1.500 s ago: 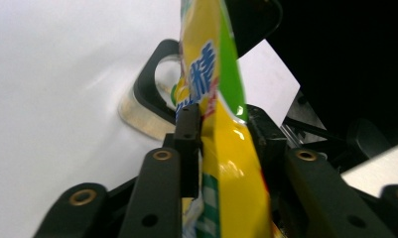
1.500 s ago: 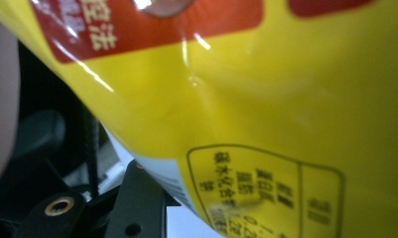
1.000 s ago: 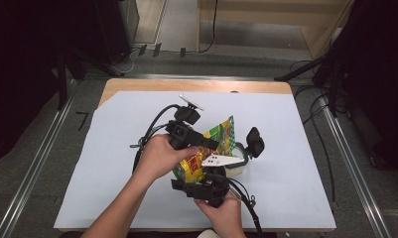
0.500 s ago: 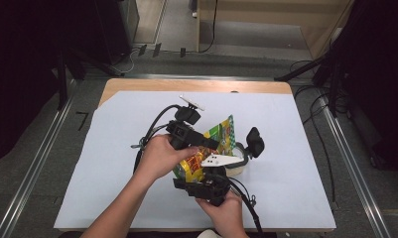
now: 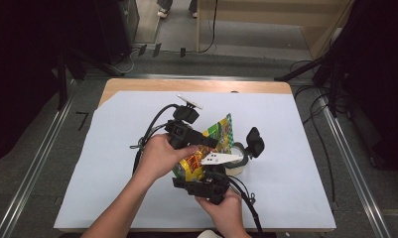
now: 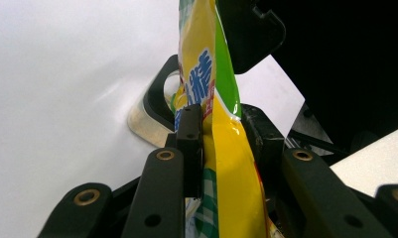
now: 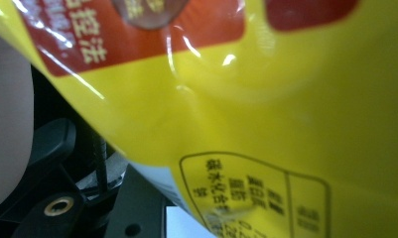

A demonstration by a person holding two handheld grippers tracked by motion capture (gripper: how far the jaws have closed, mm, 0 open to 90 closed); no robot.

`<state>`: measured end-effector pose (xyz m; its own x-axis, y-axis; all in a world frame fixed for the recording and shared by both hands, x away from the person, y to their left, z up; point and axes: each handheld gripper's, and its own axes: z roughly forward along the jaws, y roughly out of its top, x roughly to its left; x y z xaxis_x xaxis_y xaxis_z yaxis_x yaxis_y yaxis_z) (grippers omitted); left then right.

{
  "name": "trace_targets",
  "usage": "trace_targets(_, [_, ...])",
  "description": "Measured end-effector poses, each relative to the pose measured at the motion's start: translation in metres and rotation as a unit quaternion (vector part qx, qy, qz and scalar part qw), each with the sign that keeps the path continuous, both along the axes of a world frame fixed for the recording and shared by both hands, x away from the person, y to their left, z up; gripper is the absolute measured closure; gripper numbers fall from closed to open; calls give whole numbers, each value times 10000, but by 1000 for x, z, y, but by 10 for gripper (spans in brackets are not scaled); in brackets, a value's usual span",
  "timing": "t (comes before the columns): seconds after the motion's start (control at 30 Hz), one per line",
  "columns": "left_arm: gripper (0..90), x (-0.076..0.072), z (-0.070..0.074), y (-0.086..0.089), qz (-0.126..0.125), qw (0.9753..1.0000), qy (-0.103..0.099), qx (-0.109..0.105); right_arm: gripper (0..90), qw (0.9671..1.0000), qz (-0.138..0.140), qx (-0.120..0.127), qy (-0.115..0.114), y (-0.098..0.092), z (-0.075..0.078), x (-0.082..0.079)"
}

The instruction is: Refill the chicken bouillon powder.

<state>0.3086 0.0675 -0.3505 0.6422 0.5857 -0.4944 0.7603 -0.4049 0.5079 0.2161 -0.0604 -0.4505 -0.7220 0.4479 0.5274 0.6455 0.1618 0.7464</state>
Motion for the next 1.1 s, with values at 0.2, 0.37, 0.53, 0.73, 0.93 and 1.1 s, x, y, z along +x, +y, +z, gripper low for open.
trace_targets(0.2, [729, 1, 1, 1, 34, 10000, -29, -16, 649, 10000, 19, -4, -13, 0, 0, 2])
trace_targets(0.37, [730, 4, -1, 1, 52, 10000, 33, -36, 648, 10000, 12, 22, 20, 1, 0, 4])
trace_targets(0.53, [735, 5, -1, 1, 29, 10000, 5, -35, 619, 10000, 21, 2, -12, 1, 0, 4])
trace_targets(0.73, [734, 3, 1, -2, 67, 10000, -54, 25, 648, 10000, 11, 18, 3, 0, 0, 5])
trace_targets(0.93, [731, 2, 4, -3, 63, 9999, -84, 45, 647, 9999, 46, 152, 52, 0, 1, 5])
trace_targets(1.1, [731, 4, 1, -1, 59, 10000, -67, -3, 634, 9998, 36, 191, 97, 0, 0, 6])
